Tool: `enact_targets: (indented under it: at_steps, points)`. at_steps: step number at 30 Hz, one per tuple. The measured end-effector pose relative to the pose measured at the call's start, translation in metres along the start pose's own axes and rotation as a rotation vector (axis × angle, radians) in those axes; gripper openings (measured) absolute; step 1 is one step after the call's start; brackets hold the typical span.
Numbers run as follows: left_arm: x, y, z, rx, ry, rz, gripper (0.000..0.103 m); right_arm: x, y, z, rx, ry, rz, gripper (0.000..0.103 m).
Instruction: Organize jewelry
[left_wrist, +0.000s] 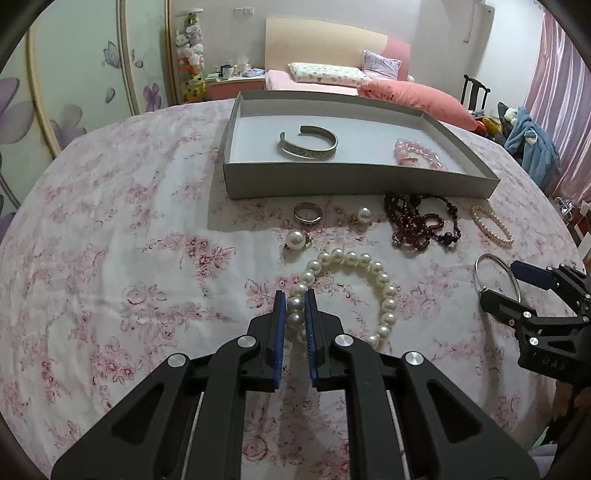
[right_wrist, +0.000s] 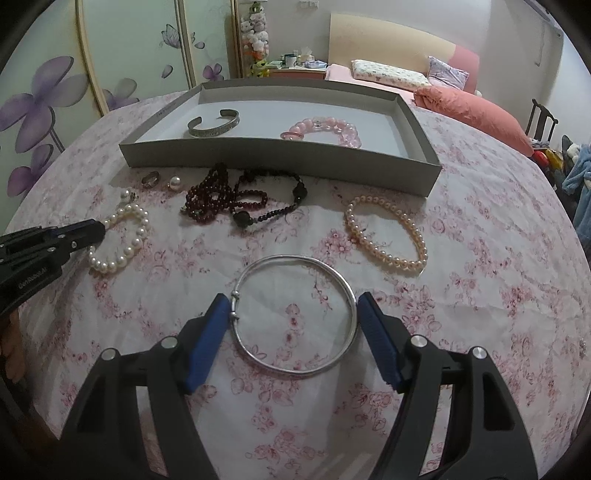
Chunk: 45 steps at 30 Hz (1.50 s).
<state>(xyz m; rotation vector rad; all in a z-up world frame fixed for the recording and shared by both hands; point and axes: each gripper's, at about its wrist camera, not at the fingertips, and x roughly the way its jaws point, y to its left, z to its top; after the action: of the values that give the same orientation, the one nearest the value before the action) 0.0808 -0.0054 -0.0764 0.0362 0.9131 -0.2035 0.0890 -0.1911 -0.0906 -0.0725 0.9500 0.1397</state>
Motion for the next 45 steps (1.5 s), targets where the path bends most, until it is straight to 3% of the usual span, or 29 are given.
enact_targets:
  at_steps: [1,3,7,9,13,15,17,23,31,45]
  points:
    - [0.000,0.000,0.000,0.002,0.003,0.003,0.019,0.000,0.000,0.001,0.000,0.004,0.000,0.070]
    - [-0.001,-0.001,-0.001,0.009,0.001,0.011,0.048,0.001,0.000,0.002,-0.008,0.012,-0.003,0.070]
    - [-0.003,-0.003,-0.002,0.036,0.002,0.013,0.051,0.001,0.004,0.005,-0.059,0.034,-0.019,0.072]
    - [-0.002,-0.004,-0.004,0.053,0.015,0.010,0.041,0.002,0.004,0.008,-0.084,0.055,-0.011,0.072]
    - [-0.003,-0.009,-0.006,0.087,0.017,0.011,0.034,0.004,0.001,0.011,-0.102,0.095,0.021,0.072]
    - [-0.003,-0.011,-0.006,0.094,0.017,0.012,0.019,0.004,-0.001,0.010,-0.097,0.105,0.043,0.070]
    - [-0.001,-0.013,-0.005,0.099,0.016,0.012,0.010,0.003,-0.001,0.009,-0.096,0.106,0.045,0.069]
    - [-0.001,-0.003,-0.002,0.040,-0.009,-0.005,0.010,-0.002,-0.002,0.001,-0.058,0.059,0.044,0.069]
    - [-0.022,0.007,0.012,-0.032,-0.116,-0.024,0.010,-0.012,-0.013,-0.003,0.063,-0.024,0.080,0.069]
    - [-0.055,-0.003,0.018,-0.061,-0.296,-0.037,0.010,-0.053,-0.015,0.010,0.196,-0.310,0.085,0.069]
